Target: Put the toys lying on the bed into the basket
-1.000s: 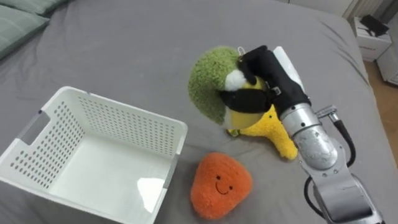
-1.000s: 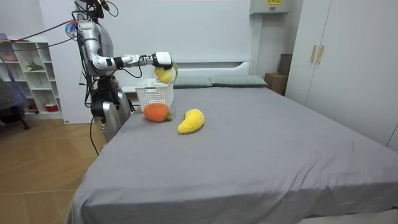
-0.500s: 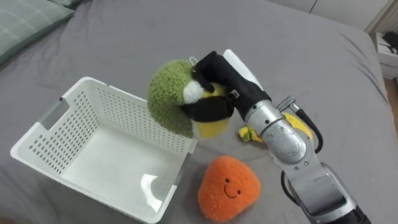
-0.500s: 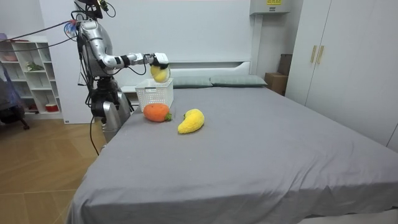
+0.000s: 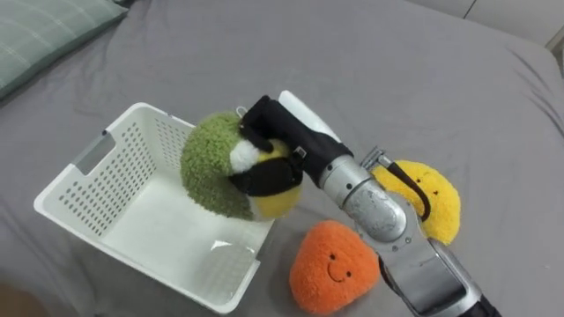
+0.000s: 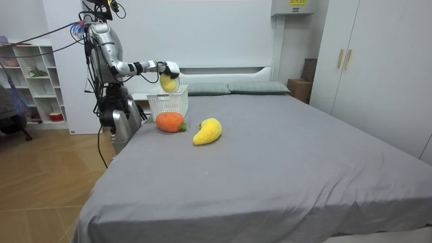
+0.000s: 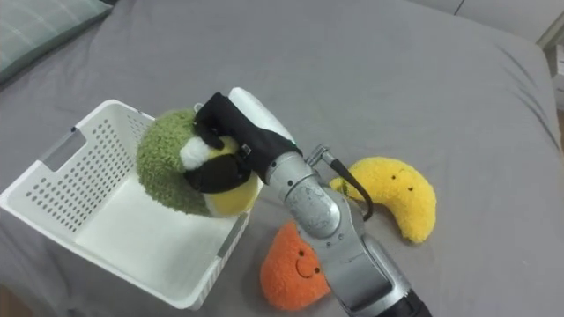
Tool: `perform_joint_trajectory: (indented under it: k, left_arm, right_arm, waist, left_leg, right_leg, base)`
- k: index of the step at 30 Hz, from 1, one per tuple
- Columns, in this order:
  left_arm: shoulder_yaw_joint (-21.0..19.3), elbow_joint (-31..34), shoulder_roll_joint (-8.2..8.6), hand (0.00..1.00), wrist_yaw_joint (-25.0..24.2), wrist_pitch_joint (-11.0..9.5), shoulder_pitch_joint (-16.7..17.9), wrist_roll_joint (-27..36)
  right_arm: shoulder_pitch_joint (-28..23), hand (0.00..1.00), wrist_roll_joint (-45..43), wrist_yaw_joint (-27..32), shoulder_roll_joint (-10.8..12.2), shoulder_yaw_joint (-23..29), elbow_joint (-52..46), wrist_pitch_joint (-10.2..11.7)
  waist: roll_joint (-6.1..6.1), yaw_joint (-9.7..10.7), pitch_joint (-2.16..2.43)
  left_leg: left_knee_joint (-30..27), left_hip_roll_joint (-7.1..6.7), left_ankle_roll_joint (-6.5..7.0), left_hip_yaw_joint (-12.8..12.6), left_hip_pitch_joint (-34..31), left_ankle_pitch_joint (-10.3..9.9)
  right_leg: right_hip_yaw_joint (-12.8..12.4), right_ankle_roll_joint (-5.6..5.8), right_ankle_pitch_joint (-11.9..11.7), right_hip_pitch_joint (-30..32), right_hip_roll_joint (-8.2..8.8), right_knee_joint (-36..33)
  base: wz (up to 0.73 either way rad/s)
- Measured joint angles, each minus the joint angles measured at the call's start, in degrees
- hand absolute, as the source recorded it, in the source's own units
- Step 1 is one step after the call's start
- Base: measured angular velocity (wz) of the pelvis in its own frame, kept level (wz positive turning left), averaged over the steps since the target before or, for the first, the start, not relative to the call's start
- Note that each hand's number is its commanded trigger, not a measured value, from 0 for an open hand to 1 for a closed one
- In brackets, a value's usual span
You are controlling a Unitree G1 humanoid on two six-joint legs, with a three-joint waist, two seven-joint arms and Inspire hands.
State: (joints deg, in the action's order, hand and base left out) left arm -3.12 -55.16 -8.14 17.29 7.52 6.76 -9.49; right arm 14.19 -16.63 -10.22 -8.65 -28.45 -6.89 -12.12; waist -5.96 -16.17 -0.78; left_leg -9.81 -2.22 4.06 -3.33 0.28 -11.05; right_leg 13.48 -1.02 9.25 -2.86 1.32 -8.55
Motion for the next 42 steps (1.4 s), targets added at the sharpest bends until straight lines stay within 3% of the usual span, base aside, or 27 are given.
perform_joint_trajectory:
  k: [23,32,42]
  left_arm:
    - [0.02,0.69,0.29,0.0,0.03,0.86,-0.04,-0.09]
    - [0.0,1.13,0.27,0.0,0.16,0.85,0.27,-0.25]
    - [0.06,1.1,0.3,0.0,0.31,0.83,0.35,-0.24]
  right_arm:
    - [-0.04,0.0,-1.85,0.93,-0.23,-1.15,4.7,-0.49]
    - [-0.31,0.0,-1.66,3.25,-0.85,-0.91,4.74,-0.41]
    - [-0.65,0.0,5.6,5.86,-2.3,2.95,4.73,0.32]
  waist:
    - [0.01,0.28,0.04]
    - [0.69,0.34,0.17]
    - [1.09,1.55,0.3]
  left_leg:
    - [-0.04,-0.49,0.29,1.05,-0.17,0.5]
    - [-0.04,-0.52,0.28,1.16,-0.14,0.54]
    - [-0.02,-0.53,0.28,1.09,-0.16,0.6]
  right_leg:
    - [1.17,0.13,-0.05,-0.16,0.46,-0.04]
    - [1.0,0.13,-0.05,-0.24,0.48,-0.02]
    - [0.82,0.13,-0.05,-0.18,0.49,-0.05]
  base:
    - [0.02]
    - [0.0]
    - [0.0]
